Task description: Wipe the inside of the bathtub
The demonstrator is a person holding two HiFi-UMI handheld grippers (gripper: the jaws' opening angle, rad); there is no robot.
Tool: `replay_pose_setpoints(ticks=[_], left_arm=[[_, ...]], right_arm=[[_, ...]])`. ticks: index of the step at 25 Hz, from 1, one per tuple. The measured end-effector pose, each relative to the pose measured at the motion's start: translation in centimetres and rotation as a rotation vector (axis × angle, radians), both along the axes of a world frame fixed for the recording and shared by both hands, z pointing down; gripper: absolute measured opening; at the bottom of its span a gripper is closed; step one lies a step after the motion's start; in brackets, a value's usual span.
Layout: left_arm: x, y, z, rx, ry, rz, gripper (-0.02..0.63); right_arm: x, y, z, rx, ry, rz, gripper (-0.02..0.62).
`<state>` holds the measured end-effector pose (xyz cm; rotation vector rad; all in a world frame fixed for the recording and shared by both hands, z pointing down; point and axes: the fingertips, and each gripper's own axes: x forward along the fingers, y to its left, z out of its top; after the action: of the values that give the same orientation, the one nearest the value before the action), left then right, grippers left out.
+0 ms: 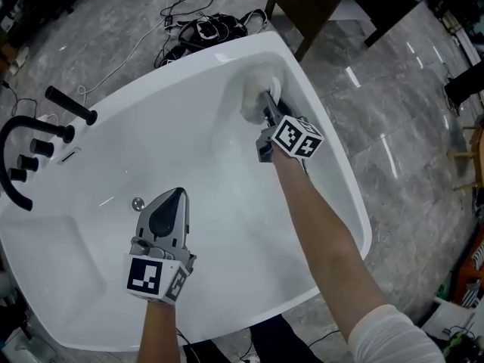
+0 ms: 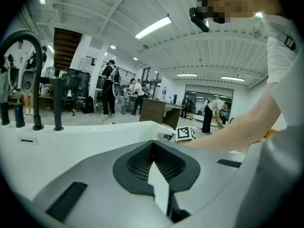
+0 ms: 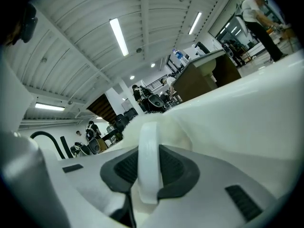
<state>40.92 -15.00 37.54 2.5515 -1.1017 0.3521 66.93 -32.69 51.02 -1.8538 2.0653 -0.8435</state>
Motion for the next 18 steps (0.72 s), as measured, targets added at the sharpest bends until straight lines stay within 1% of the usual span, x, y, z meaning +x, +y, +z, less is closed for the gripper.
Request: replay_pose_setpoints(ticks=[4,6,10,15,18], left_arm=[[0.9,0.4,1.4,-0.007,0.004,0.035,0.006],[0.8,0.6,1.8,-0.009,0.012,0.035,0.006],[-0.3,0.9,2.4,-0.007,0.016,0.016,0.006],[-2.5,1.2,3.5,-0.017,0.017,-0.04,0.006],[-3.4,0.8,4.2,-0.017,0.01,-0.059,0.006]], right_arm=[[0.7,-1.1,-0.4,0.02,0.067,0.007,0.092],[0.8,-1.9,-0.3,0.023,0.098,0.003,0.092],[0.9,-3.4,0.4,0.015,0.152,0.003,0.092],[0.3,-4.8,1.3,-0.001,0.184,-0.002,0.092],[0.0,-5.1,2.1,-0.024,0.202,-0.005,0.091]])
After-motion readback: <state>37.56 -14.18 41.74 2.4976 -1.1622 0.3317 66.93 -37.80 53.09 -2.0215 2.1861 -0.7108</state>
